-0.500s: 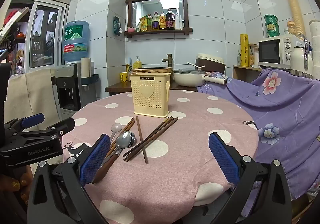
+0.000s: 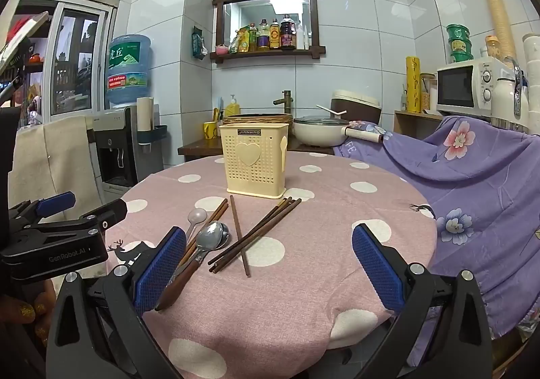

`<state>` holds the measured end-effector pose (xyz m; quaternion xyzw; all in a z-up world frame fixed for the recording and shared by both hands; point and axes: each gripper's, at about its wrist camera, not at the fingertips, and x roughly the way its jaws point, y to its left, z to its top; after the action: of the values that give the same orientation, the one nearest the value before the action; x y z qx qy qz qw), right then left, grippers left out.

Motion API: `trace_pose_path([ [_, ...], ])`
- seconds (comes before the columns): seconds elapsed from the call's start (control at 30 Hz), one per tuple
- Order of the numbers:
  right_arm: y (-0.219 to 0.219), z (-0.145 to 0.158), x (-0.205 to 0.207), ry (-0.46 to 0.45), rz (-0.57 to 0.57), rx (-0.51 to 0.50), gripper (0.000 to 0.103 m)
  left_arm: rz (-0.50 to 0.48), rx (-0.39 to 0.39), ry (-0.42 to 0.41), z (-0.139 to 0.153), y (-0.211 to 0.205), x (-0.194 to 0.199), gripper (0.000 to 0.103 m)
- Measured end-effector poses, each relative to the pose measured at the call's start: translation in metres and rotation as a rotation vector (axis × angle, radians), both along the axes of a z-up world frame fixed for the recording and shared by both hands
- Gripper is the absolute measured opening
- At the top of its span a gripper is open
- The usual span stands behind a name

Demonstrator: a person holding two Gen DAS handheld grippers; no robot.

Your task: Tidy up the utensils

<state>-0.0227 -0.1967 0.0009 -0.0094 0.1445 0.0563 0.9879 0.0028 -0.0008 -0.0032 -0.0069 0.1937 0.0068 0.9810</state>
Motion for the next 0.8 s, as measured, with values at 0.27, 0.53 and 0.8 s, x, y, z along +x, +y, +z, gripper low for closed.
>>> trace_pose_path([
  [0.27,0.0000,0.0000,0.0002,0.000,0.000,0.000,0.097,-0.001,-0.002,-0.001,-0.0001,0.0009,-0.0002,0.098],
  [0.53,0.0001,-0.0004,0.0005,0.001,0.000,0.001,0.097,-0.010,0.001,0.004,0.0017,-0.0006,-0.0009,0.098],
  [0.8,0.0004,-0.0009,0.0009,0.002,0.000,0.001,0.097,-0.010,-0.002,0.010,-0.0003,0.0001,0.0003,0.098],
])
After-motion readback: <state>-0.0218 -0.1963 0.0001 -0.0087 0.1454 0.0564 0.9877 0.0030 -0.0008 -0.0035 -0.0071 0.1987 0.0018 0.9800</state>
